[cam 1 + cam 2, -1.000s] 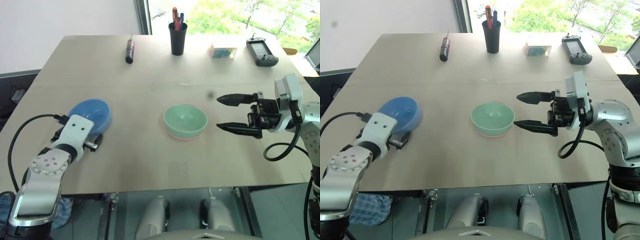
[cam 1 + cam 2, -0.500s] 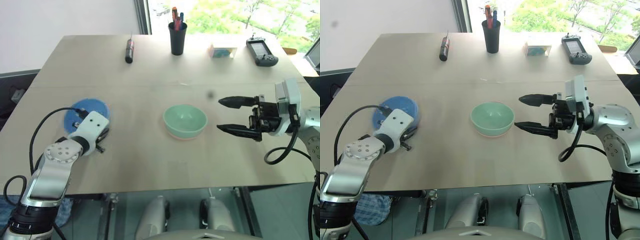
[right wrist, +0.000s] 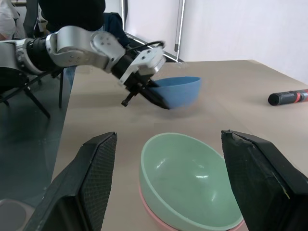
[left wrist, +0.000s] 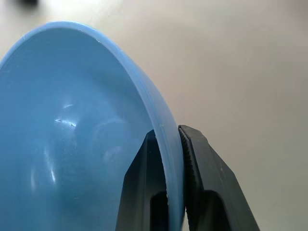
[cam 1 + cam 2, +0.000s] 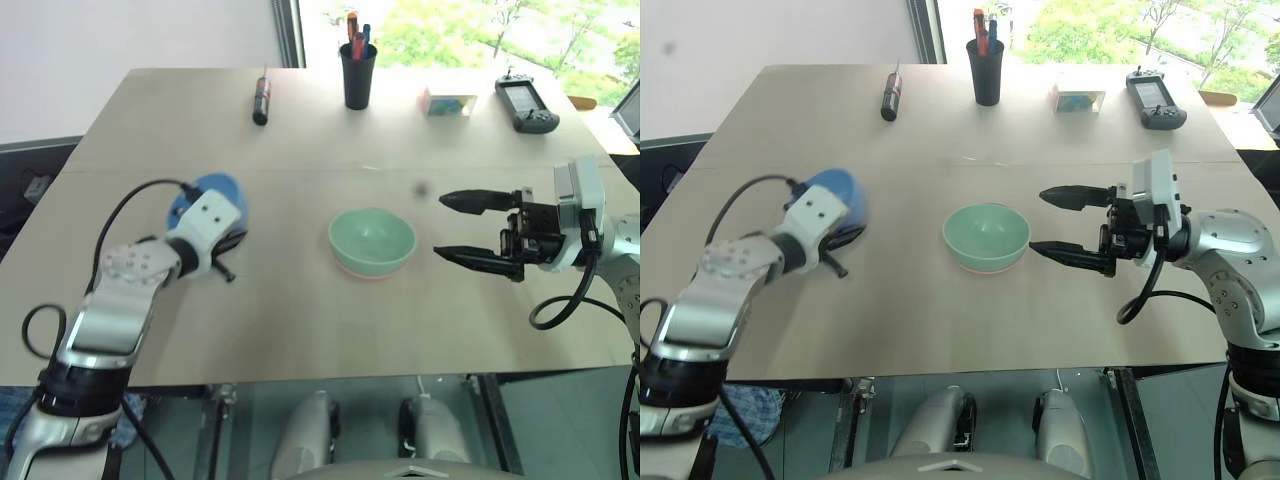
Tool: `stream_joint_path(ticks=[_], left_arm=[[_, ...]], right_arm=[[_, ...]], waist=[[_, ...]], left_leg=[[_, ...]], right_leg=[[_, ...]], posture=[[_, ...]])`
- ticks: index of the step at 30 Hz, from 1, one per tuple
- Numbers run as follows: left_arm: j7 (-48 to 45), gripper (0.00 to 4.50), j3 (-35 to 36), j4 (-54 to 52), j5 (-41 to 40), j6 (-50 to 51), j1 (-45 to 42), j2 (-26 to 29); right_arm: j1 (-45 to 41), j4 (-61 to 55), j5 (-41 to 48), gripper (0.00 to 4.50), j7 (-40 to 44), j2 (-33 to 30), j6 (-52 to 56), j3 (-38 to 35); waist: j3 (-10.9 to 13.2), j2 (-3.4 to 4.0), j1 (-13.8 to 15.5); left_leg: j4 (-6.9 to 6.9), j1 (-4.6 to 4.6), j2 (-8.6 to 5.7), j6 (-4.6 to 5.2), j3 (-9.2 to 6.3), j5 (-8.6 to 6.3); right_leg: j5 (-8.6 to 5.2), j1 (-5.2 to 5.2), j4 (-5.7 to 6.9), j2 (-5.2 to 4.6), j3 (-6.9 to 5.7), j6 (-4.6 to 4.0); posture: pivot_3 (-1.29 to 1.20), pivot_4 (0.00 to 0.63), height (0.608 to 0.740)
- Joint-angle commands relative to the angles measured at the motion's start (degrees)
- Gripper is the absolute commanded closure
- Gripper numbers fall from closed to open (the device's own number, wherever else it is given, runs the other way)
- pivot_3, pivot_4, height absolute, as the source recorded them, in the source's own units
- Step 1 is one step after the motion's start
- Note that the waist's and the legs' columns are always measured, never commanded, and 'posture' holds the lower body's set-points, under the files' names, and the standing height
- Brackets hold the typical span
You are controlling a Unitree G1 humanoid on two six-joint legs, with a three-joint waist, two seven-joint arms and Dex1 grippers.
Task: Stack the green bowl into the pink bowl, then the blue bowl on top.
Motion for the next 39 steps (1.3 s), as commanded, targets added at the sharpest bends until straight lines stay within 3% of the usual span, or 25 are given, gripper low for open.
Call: stream_joint_path(ticks=[1, 8, 20, 22, 29, 33, 39], left_arm=[[-5.59, 4.5, -2.99, -0.83, -1.59, -1.4, -8.19, 0.74], [-17.11, 4.5, -9.87, -1.79, -6.15, -2.35, -19.23, -0.68], [-25.91, 4.5, -17.49, -2.66, -6.81, -10.2, -24.75, -6.67], [-27.06, 3.57, -18.03, -1.92, -6.6, -13.01, -25.04, -7.19], [-25.11, 1.46, -16.73, 0.11, -5.76, -15.85, -24.79, -9.67], [-20.74, 0.07, -12.12, 1.09, -9.87, -8.57, -23.94, -12.01], [-16.11, 0.07, -0.09, -2.82, -19.66, 3.4, -13.09, -10.29]], right_arm=[[-1.54, -0.75, 1.37, 0.84, -0.52, -0.26, -0.61, -1.55], [-2.29, -0.36, 1.05, 0.84, -0.51, -0.63, -0.81, -1.29], [-2.54, -1.16, 2.4, 0.84, -3.07, -0.65, 0.04, -2.09], [-2.06, -1.59, 2.5, 0.84, -3.25, -0.81, 0.08, -2.28], [-1.14, -1.98, 2.51, 0.84, -3.56, -1.26, -0.11, -2.75], [-0.41, -1.96, 2.14, 0.84, -3.52, -1.31, -0.5, -2.69], [4.24, -1.23, 0.15, 0.84, -2.81, -2.94, -2.13, -4.47]], waist=[[0.01, -0.01, -0.1], [0.04, -0.03, -0.18], [0.07, -0.08, -0.07], [0.07, -0.07, -0.08], [0.07, -0.08, -0.02], [0.08, -0.09, -0.05], [0.07, -0.07, -0.44]], left_leg=[[-0.01, 0.0, -0.01, 0.0, 0.01, 0.0], [-0.02, -0.05, 0.0, 0.0, 0.05, 0.0], [0.03, -0.08, 0.0, 0.01, 0.02, 0.0], [0.04, -0.08, 0.0, 0.01, 0.03, 0.0], [0.06, -0.08, 0.0, 0.01, 0.01, 0.01], [0.07, -0.08, 0.0, 0.01, 0.01, 0.01], [0.05, -0.03, 0.04, 0.01, 0.01, 0.01]], right_leg=[[0.0, 0.0, -0.01, 0.0, 0.02, 0.0], [0.0, -0.07, -0.01, 0.02, 0.03, 0.01], [0.0, -0.07, 0.02, 0.02, 0.02, 0.01], [0.0, -0.07, 0.03, 0.02, 0.02, 0.01], [0.0, -0.07, 0.03, 0.02, 0.02, 0.01], [0.0, -0.07, 0.04, 0.02, 0.02, 0.01], [-0.01, -0.08, 0.09, 0.02, 0.05, 0.01]], posture=[[0.0, 0.15, 0.737], [0.0, 0.15, 0.737], [0.0, 0.15, 0.737], [0.0, 0.15, 0.737], [0.0, 0.15, 0.737], [0.0, 0.15, 0.737], [0.0, 0.15, 0.737]])
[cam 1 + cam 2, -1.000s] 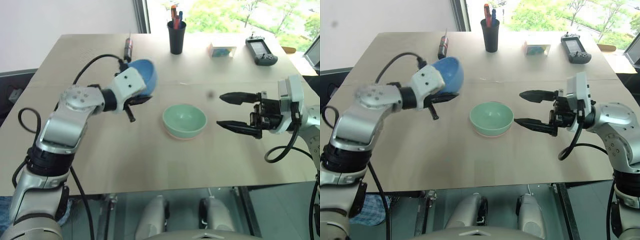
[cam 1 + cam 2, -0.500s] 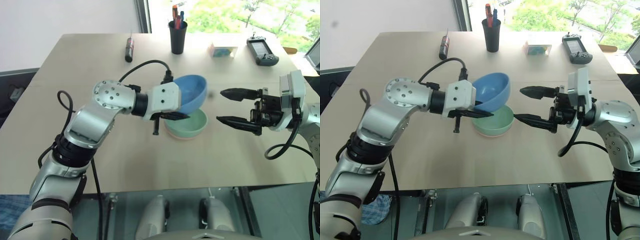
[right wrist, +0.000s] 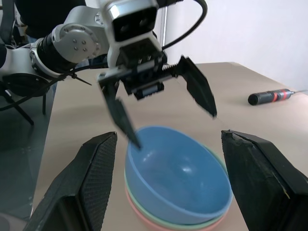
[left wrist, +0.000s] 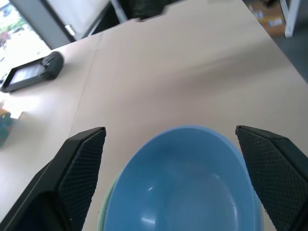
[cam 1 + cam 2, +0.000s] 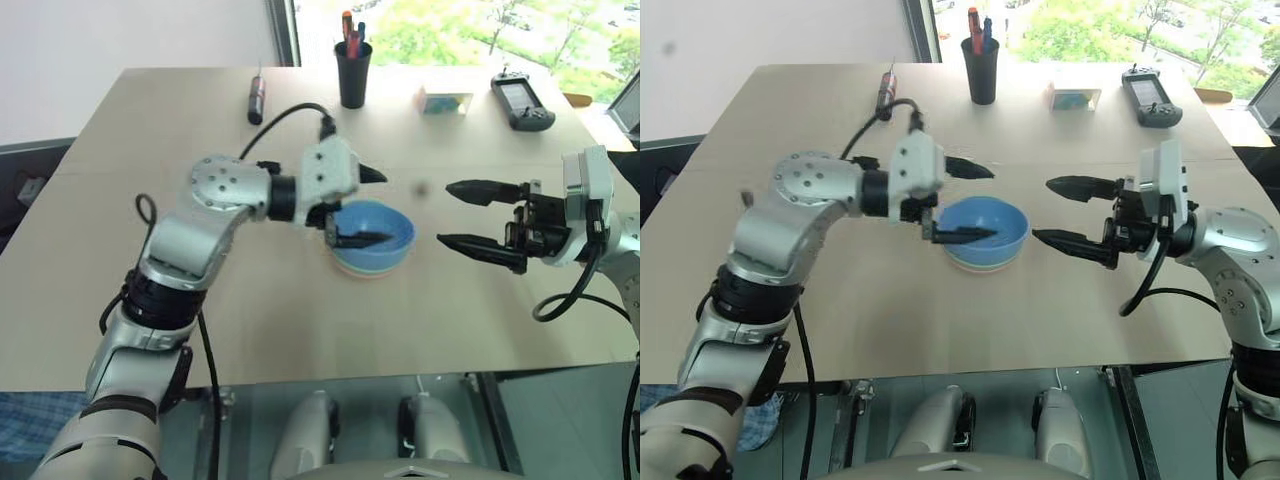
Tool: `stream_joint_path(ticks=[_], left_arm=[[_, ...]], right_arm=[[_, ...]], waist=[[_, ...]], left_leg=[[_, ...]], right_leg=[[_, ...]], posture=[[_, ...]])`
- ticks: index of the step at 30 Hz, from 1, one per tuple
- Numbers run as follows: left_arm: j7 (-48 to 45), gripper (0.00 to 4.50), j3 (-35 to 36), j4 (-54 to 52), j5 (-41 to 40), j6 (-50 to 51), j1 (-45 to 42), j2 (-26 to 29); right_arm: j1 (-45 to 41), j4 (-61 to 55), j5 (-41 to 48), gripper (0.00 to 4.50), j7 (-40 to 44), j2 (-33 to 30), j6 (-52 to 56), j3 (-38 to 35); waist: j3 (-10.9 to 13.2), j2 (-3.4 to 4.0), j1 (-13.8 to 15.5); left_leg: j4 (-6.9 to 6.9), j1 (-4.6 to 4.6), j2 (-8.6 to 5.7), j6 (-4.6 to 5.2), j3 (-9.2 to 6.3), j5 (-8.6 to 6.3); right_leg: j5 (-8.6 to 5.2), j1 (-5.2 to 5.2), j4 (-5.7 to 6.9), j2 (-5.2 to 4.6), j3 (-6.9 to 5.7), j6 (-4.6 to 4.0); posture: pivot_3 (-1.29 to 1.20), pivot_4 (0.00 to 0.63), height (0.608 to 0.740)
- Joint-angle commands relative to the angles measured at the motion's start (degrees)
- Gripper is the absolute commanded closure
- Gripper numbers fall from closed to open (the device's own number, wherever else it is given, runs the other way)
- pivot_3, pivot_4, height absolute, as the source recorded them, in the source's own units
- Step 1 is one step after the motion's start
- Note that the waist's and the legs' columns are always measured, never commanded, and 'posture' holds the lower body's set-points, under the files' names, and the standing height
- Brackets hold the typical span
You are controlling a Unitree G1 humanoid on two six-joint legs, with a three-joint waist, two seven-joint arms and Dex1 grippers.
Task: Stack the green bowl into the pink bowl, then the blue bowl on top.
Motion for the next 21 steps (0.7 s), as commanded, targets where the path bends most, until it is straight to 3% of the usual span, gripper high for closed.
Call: stream_joint_path(ticks=[1, 5, 8, 12, 21], left_arm=[[4.94, 0.07, 8.97, -5.18, -5.94, 9.43, 8.55, 2.42], [12.23, 0.07, 17.7, -10.01, -9.74, 16.34, 19.94, 2.41], [11.91, 0.07, 23.18, -11.86, -8.57, 10.48, 33.59, 2.56], [9.58, 0.07, 29.25, -12.18, -11.11, 1.82, 44.65, -0.12], [10.26, 0.07, 31.65, -13.24, -12.23, -6.21, 54.06, -2.71]], right_arm=[[3.65, -0.79, -1.65, 0.84, 0.77, -1.73, -2.64, -3.29], [8.44, 1.23, -5.41, 0.84, 0.82, -2.5, -5.46, -4.17], [11.62, 3.94, -6.68, 0.84, 1.23, -1.49, -6.49, -3.46], [12.66, 10.28, -7.98, 0.84, 5.19, -1.23, -10.8, -3.41], [14.18, 22.68, -12.76, 0.84, 12.03, -0.24, -21.89, -2.53]], waist=[[0.0, 0.0, -0.04], [0.01, -0.02, 0.38], [-0.03, 0.01, 0.28], [0.01, 0.0, 0.43], [-0.01, 0.0, 0.36]], left_leg=[[0.0, 0.0, 0.0, 0.0, 0.0, 0.0], [0.05, -0.02, 0.02, 0.0, -0.01, 0.0], [0.18, 0.0, 0.01, -0.01, -0.08, 0.0], [0.01, 0.2, 0.06, -0.03, 0.13, 0.01], [-0.02, 0.57, 0.04, -0.07, 0.23, 0.03]], right_leg=[[0.0, 0.0, -0.01, 0.0, 0.0, 0.0], [0.0, 0.0, 0.01, -0.02, 0.01, 0.0], [0.0, 0.06, 0.08, -0.03, -0.03, 0.0], [0.0, 0.09, 0.04, -0.01, 0.17, -0.02], [0.0, 0.32, 0.19, -0.01, 0.35, -0.04]], posture=[[0.0, 0.15, 0.737], [0.0, 0.15, 0.737], [0.0, 0.15, 0.737], [0.0, 0.15, 0.737], [0.0, 0.15, 0.737]])
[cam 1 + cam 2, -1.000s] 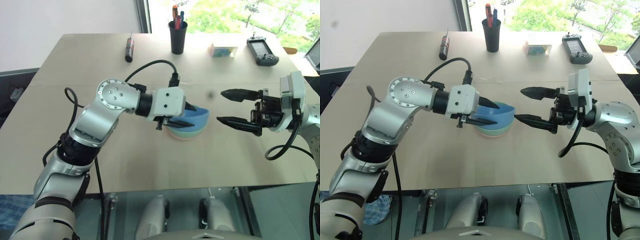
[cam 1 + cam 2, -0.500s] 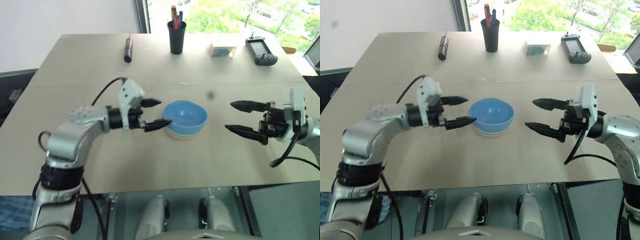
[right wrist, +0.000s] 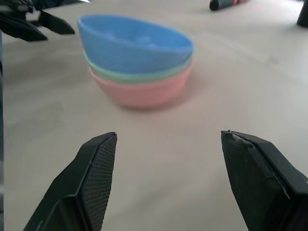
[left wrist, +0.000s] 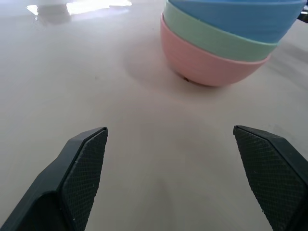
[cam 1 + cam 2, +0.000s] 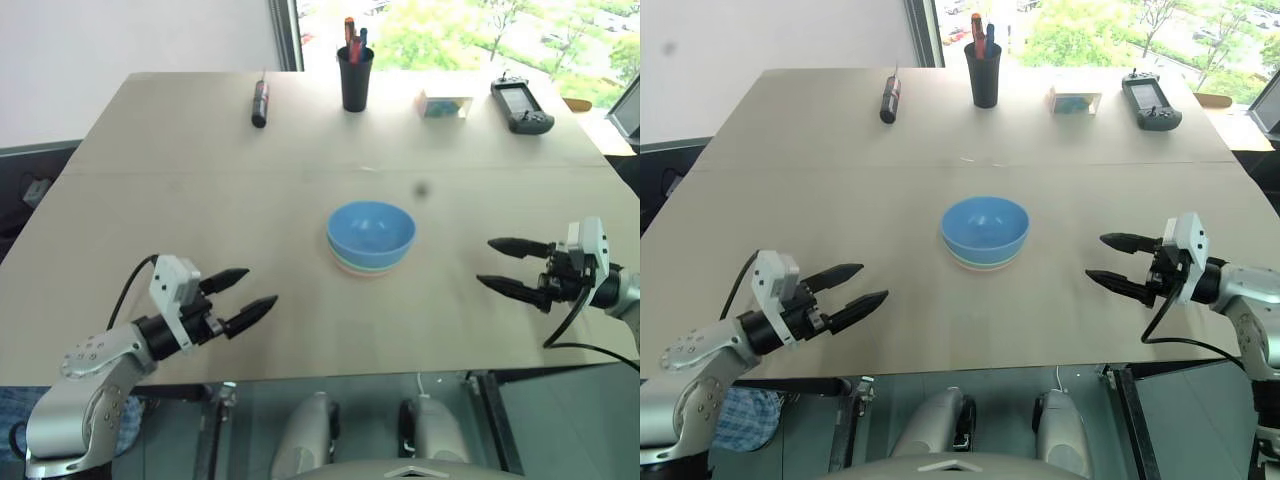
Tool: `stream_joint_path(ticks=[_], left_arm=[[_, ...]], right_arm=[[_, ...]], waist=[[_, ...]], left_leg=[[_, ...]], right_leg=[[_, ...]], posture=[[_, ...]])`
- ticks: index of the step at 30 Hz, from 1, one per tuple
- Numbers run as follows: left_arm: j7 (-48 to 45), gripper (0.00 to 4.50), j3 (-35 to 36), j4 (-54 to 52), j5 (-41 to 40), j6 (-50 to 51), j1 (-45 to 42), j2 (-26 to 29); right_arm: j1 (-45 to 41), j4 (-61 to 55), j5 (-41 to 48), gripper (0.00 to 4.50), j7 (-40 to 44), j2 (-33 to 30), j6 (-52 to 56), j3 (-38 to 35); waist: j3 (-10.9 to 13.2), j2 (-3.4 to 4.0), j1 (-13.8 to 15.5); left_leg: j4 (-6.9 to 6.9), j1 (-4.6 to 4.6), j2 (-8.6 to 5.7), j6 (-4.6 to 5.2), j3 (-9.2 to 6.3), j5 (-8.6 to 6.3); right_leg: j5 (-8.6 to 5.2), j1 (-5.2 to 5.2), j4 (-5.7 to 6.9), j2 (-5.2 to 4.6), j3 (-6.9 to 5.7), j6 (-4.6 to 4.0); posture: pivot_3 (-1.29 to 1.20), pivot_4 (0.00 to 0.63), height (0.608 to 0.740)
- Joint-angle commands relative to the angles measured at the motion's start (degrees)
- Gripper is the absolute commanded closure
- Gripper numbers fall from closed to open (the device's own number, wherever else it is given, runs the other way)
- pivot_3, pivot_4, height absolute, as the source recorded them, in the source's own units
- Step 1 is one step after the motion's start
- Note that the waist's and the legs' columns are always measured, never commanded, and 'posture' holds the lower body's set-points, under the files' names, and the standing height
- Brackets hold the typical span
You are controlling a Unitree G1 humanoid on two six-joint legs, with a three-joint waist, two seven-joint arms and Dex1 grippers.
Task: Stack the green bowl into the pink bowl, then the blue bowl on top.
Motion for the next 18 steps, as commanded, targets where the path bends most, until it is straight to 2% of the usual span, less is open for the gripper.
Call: stream_joint_path(ticks=[1, 18], left_arm=[[1.1, 0.07, 1.39, -2.87, -1.01, -3.41, 0.29, -0.2], [2.81, 0.07, 0.49, -0.84, -1.08, -9.36, -2.75, 0.47]], right_arm=[[0.37, 1.44, -0.98, 0.84, 2.67, 0.23, -5.04, -0.58], [3.55, 2.3, -0.19, 0.84, 2.67, 1.67, -8.22, -2.59]], waist=[[0.0, 0.0, -0.04], [0.0, 0.01, -0.09]], left_leg=[[0.0, 0.0, 0.01, 0.0, 0.0, 0.0], [-0.02, 0.08, 0.02, 0.0, 0.11, 0.0]], right_leg=[[0.0, -0.01, 0.01, 0.02, 0.0, 0.0], [0.01, -0.01, 0.05, 0.03, 0.16, -0.01]], posture=[[0.0, 0.15, 0.737], [0.0, 0.15, 0.737]])
